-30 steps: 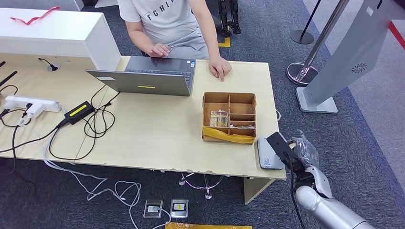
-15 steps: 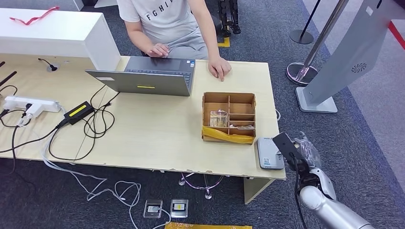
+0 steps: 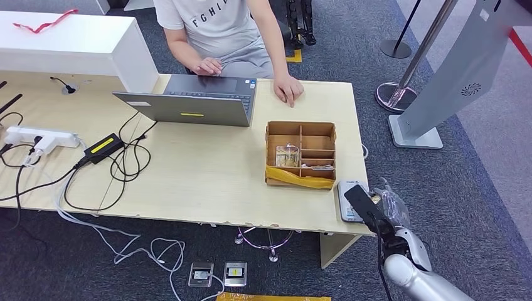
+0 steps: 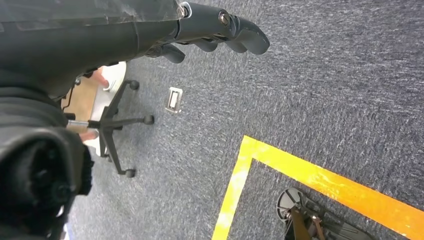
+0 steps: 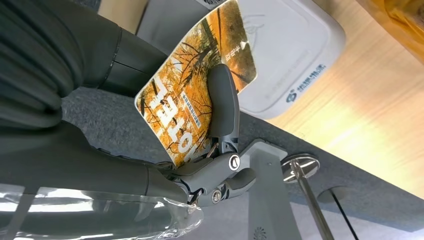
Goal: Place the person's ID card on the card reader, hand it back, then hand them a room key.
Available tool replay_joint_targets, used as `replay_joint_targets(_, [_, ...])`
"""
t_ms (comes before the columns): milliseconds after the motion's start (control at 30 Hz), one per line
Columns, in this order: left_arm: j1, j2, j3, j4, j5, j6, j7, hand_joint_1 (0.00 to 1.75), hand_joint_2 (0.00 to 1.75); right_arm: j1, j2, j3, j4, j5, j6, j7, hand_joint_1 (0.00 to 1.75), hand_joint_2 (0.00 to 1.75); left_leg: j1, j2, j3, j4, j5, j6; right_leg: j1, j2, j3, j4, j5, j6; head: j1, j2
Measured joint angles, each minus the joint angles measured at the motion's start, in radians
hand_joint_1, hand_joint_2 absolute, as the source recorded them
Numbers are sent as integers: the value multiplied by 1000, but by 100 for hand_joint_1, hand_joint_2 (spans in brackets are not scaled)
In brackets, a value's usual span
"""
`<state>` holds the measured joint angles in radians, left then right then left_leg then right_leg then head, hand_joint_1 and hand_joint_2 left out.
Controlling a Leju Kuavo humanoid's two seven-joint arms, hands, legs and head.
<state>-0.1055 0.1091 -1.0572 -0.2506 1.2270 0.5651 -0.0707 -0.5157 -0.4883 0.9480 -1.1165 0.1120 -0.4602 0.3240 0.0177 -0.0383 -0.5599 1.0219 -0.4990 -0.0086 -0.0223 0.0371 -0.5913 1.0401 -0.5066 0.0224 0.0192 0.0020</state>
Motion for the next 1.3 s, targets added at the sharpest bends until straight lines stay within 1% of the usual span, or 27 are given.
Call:
replay_joint_targets(200, [0, 0, -11, 0, -1, 0, 5, 0, 0, 21, -9, -1, -15, -12, -12, 11, 175, 175, 0, 0, 1, 0, 0, 0, 0, 0, 1, 0, 0, 0, 0, 0])
replay_joint_targets(500, [0, 2, -32, 0, -2, -3, 6, 0, 0, 23, -36, -16, -71, -5, -22, 39, 175, 175, 0, 0, 2, 0, 0, 0, 0, 0, 2, 0, 0, 0, 0, 0])
replay_joint_targets(700, [-1, 1, -43, 0, -3, -13, -4, 0, 0, 15, -43, -30, -111, 11, -33, 30, 175, 175, 0, 0, 0, 0, 0, 0, 0, 0, 1, 0, 1, 0, 0, 0])
replay_joint_targets(833, [-4, 1, -57, 0, -9, -24, -15, 0, 0, -58, -49, -47, -192, 47, -15, 76, 175, 175, 0, 1, 0, 0, 0, 0, 0, 1, 0, 0, 1, 0, 0, 0])
replay_joint_targets(1033, [-10, 0, -71, 0, -17, -33, -16, 0, 0, -200, -49, -47, -278, 132, 60, 137, 175, 175, 0, 0, 0, 0, 1, 0, 0, 1, 0, 0, 1, 0, 0, 0])
replay_joint_targets(1200, [-13, 0, -84, 0, -21, -38, -15, 0, 0, -245, -43, -42, -298, 144, 73, 131, 175, 175, 0, 0, -1, 0, 1, 0, 0, 0, 0, 0, 1, 0, 0, 0])
replay_joint_targets(1300, [-18, -1, -87, 0, -22, -41, -14, 0, 0, -289, -20, -28, -290, 128, 87, 105, 175, 175, 0, 0, -2, 0, 1, 0, 0, 0, -1, 0, 1, 0, 0, 0])
